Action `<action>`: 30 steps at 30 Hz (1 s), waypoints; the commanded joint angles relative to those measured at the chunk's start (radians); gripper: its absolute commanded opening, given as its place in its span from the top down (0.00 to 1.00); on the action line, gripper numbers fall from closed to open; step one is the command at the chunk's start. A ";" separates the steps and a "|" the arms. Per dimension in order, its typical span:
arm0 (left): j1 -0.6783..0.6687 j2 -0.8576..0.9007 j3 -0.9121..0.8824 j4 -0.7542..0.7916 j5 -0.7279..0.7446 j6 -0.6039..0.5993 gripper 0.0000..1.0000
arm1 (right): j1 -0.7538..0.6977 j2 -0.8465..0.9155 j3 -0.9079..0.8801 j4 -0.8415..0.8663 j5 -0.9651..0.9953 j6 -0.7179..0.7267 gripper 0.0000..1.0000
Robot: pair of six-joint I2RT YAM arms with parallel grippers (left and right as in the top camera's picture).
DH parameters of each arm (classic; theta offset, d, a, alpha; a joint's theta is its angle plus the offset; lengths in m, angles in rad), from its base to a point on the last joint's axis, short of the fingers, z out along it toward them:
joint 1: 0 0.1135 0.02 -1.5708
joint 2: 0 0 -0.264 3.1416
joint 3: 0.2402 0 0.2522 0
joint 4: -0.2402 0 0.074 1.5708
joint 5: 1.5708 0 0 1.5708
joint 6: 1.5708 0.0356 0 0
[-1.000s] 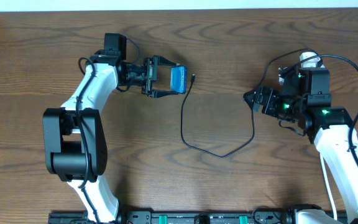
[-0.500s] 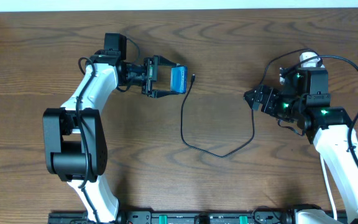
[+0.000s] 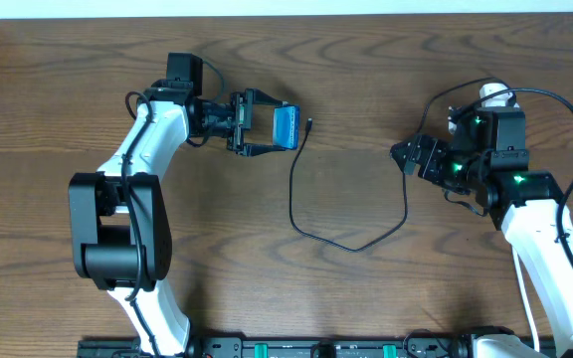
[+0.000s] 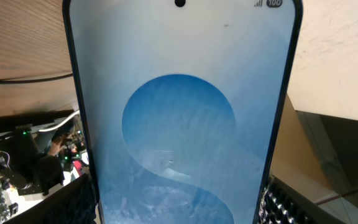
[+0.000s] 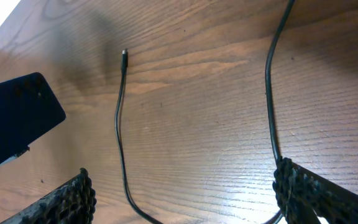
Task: Plug charger to phone and switch on socket
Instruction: 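Lower the right gripper over the cable near its connector end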
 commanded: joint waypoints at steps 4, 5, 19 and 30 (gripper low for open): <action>0.005 -0.028 0.005 0.003 0.050 -0.005 0.38 | 0.006 0.009 0.024 0.006 0.008 0.018 0.09; 0.005 -0.028 0.005 0.003 0.050 -0.005 0.38 | 0.006 0.011 0.024 0.008 0.008 0.023 0.09; 0.005 -0.028 0.005 0.003 0.050 -0.005 0.38 | 0.034 0.053 0.024 0.016 0.008 0.050 0.10; 0.005 -0.028 0.005 0.003 0.050 -0.005 0.38 | 0.036 0.057 0.024 0.022 0.008 0.071 0.11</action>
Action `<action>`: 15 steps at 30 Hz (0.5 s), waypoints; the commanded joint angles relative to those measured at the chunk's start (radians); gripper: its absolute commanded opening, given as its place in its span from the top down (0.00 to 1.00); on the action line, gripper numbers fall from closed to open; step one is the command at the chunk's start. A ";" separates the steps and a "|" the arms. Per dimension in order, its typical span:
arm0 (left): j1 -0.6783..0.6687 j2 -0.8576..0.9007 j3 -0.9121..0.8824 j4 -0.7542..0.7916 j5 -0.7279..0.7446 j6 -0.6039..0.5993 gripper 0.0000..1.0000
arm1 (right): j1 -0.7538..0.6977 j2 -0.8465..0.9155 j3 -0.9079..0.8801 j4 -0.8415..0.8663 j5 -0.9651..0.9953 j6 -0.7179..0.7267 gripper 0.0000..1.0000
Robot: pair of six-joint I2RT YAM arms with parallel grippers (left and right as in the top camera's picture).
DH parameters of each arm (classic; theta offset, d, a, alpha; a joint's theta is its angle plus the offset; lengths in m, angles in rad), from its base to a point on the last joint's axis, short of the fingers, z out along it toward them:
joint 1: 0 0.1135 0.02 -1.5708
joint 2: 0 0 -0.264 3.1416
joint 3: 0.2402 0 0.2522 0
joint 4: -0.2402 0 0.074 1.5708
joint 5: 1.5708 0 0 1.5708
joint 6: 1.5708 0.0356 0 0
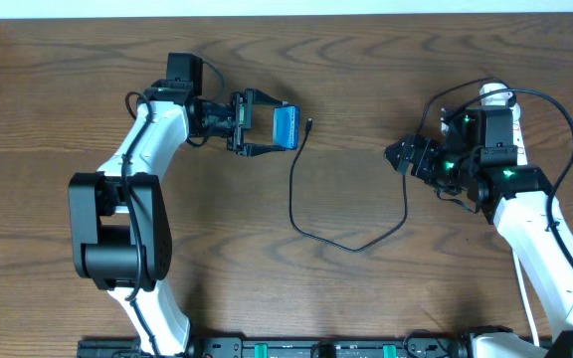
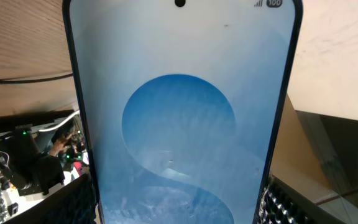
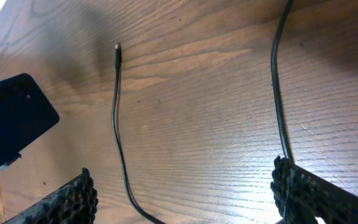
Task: Plug charger to phone and switch on socket
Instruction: 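Lower the right gripper over the cable near its connector end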
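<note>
My left gripper (image 1: 250, 125) is shut on the phone (image 1: 286, 126), holding it on edge above the table; its lit blue screen (image 2: 179, 124) fills the left wrist view between the fingers (image 2: 67, 205). The black charger cable (image 1: 311, 224) loops across the table, its plug tip (image 1: 309, 123) just right of the phone. In the right wrist view the plug tip (image 3: 117, 46) lies ahead, the phone (image 3: 11, 124) at the left. My right gripper (image 1: 406, 155) is open over the wood, one finger (image 3: 297, 186) beside the cable. The white socket (image 1: 495, 97) sits behind the right arm, mostly hidden.
The brown wooden table (image 1: 366, 60) ends at a white strip along the far side. A rail with green-lit parts (image 1: 296, 348) runs along the near edge. The right arm's own black wire (image 1: 565, 129) arcs round the wrist.
My right gripper has shifted slightly left towards the cable and plug, so the plug sits a little higher and further left in its view. The left gripper and phone have not moved.
</note>
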 commanded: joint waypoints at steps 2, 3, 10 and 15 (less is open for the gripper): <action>0.005 -0.028 0.005 0.003 0.050 -0.005 0.37 | 0.009 0.005 0.023 0.003 0.002 0.016 0.11; 0.005 -0.028 0.005 0.003 0.050 -0.005 0.38 | 0.009 0.005 0.023 0.004 0.002 0.016 0.11; 0.005 -0.028 0.005 0.003 0.050 -0.005 0.38 | 0.009 0.005 0.023 0.008 0.002 0.015 0.11; 0.005 -0.028 0.005 0.003 0.050 -0.005 0.38 | 0.009 0.005 0.023 0.009 0.002 0.015 0.11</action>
